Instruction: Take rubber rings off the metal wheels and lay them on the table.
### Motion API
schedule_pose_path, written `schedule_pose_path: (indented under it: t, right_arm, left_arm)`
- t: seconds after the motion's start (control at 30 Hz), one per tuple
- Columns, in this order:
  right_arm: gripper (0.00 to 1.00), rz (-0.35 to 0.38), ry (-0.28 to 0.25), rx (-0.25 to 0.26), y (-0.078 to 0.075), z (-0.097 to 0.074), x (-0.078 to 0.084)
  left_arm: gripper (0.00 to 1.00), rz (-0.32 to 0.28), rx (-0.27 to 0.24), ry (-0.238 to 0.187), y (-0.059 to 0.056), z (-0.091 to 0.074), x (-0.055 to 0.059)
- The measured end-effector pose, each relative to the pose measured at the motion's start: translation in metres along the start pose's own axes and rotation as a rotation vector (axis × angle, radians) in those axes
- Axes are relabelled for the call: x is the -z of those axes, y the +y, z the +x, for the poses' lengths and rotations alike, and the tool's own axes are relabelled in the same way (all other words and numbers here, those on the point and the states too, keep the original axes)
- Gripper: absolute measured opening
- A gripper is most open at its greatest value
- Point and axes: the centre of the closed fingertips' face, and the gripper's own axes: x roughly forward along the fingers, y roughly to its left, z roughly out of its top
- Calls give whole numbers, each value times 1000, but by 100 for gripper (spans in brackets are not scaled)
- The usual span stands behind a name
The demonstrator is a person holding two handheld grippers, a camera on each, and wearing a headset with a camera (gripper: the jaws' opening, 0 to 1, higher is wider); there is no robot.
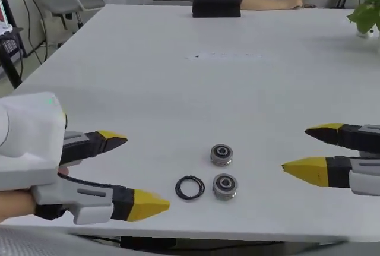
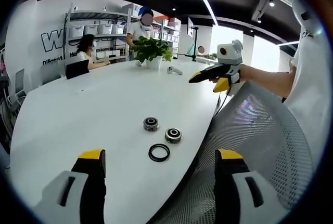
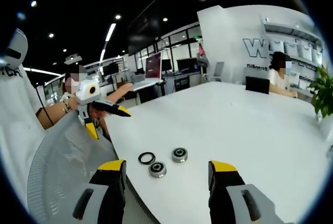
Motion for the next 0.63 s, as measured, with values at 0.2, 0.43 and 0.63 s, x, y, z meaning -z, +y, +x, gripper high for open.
schedule_pose_path:
  t: [0.2,0.43,0.63]
  right_arm:
    - [68,28,54,42,-5,-11,26]
    - [71,62,100,68,-7,-22,49]
    - [73,102,87,73,-8,-23,50]
  left_arm:
    - [94,-19,-5,17,3,-10,8]
    - [99,-99,-61,-3,12,-23,13]
    - [99,-153,-89,-14,14,-23,14]
